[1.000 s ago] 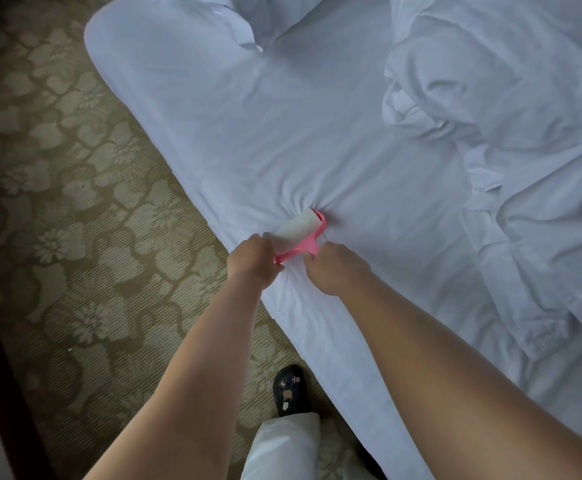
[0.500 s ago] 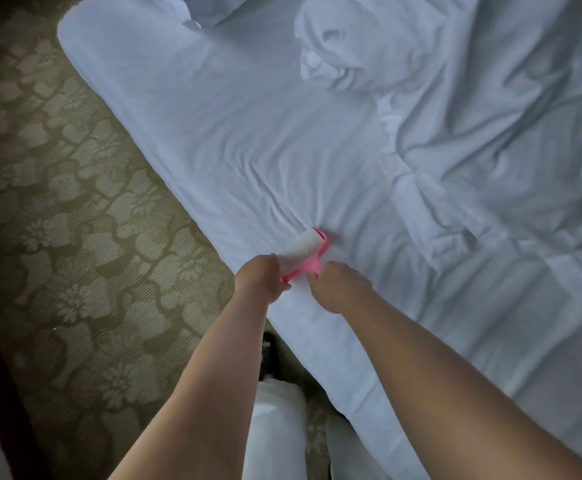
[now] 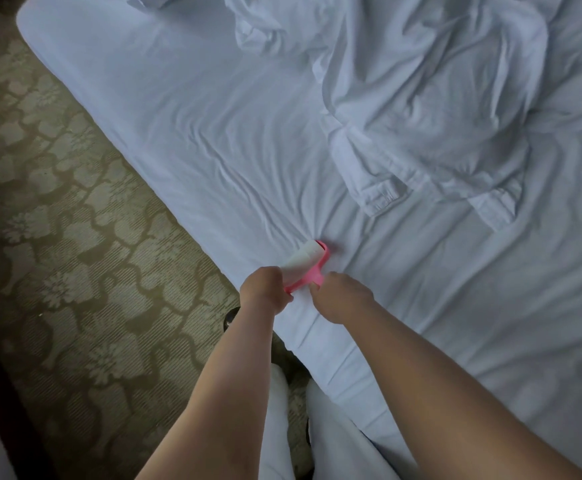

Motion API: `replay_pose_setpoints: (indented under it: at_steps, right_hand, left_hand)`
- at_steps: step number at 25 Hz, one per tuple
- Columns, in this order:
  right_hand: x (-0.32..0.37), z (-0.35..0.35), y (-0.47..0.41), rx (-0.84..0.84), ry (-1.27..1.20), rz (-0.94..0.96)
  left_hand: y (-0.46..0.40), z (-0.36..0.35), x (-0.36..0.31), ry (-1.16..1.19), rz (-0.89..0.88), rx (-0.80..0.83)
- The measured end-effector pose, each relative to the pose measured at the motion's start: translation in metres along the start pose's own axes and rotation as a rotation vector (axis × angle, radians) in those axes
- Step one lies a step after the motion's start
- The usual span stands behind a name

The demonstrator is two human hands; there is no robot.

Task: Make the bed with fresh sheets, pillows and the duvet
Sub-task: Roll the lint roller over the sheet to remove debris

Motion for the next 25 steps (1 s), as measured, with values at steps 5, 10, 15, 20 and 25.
replay_pose_setpoints:
  at_steps: [5,10,15,20,25]
  right_hand:
    - [-0.019,-0.005,0.014,0.017,0.019,-0.015]
    - [-0.044,-0.010,0.034,0.018,0.044,-0.047]
    - [-0.081,-0.025,0.059,0.036,0.030,-0.099]
    - [-0.114,-0.028,0.081,0.031,0.036,-0.128]
    - [-0.156,-0.050,0.103,-0.011,0.004,-0.199]
  left_hand:
    - [0.015,-0.016,-0.012,-0.001,0.007,0.061]
    - [0.029,-0.034,-0.035,-0.041,0.013,0.173]
    - [0.052,-0.071,-0.062,-0.047,-0.041,0.251]
    - [0.065,-0.088,-0.087,-0.080,-0.109,0.322]
    - [0.092,-0.124,-0.109,-0.108,-0.163,0.385]
Point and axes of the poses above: each hand's wrist, its own y-axis away from the middle knuckle, its own z-axis out of the back of the hand, x = y × z, the point moved 8 cm from there along -y, towards the middle knuckle, and after that the axes turned 4 degrees about x, right-handed, at the moved point
